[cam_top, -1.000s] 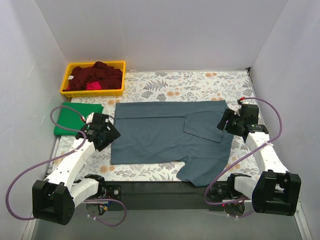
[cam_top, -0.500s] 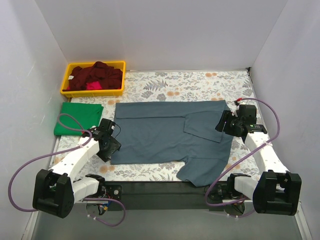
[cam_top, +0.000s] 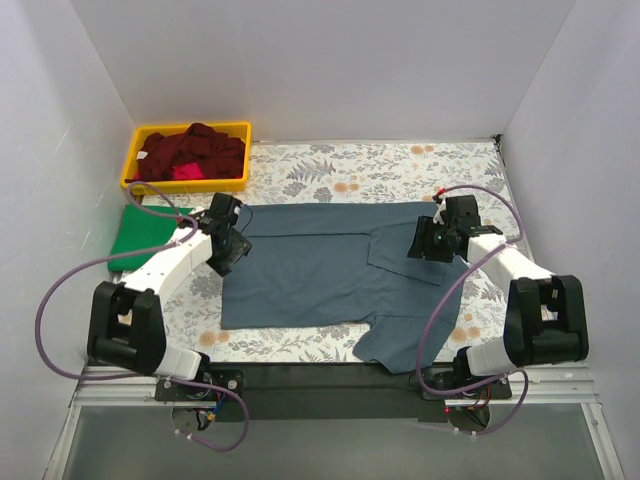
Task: Fold and stack the t-shirts
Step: Fold the tshirt
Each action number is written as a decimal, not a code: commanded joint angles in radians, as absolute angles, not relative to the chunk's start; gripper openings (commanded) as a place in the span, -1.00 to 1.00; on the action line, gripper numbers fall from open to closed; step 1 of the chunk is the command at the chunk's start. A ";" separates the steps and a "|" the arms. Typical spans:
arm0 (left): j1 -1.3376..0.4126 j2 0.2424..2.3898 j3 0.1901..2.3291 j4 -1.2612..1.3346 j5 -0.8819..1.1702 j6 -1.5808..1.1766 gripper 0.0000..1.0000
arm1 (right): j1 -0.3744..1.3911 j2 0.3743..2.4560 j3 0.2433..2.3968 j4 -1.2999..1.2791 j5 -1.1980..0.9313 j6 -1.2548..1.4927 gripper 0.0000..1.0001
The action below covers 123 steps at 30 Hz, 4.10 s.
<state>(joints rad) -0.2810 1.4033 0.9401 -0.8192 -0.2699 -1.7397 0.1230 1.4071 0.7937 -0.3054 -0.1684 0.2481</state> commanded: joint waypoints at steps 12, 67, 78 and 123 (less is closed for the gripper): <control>-0.284 1.856 1.250 -0.584 -0.299 -1.574 0.01 | 0.101 1.693 1.022 -0.227 -0.060 0.189 0.12; -0.379 1.302 0.637 -0.841 -0.321 -1.884 0.04 | 0.144 1.190 0.778 -0.451 -0.023 0.204 0.47; -0.383 1.301 0.586 -0.810 -0.325 -1.898 -0.85 | 0.137 1.172 0.736 -0.456 0.100 0.235 0.43; -0.382 1.043 0.598 -0.827 -0.419 -1.824 -1.00 | -0.218 1.129 0.534 -0.566 -0.110 0.413 -0.60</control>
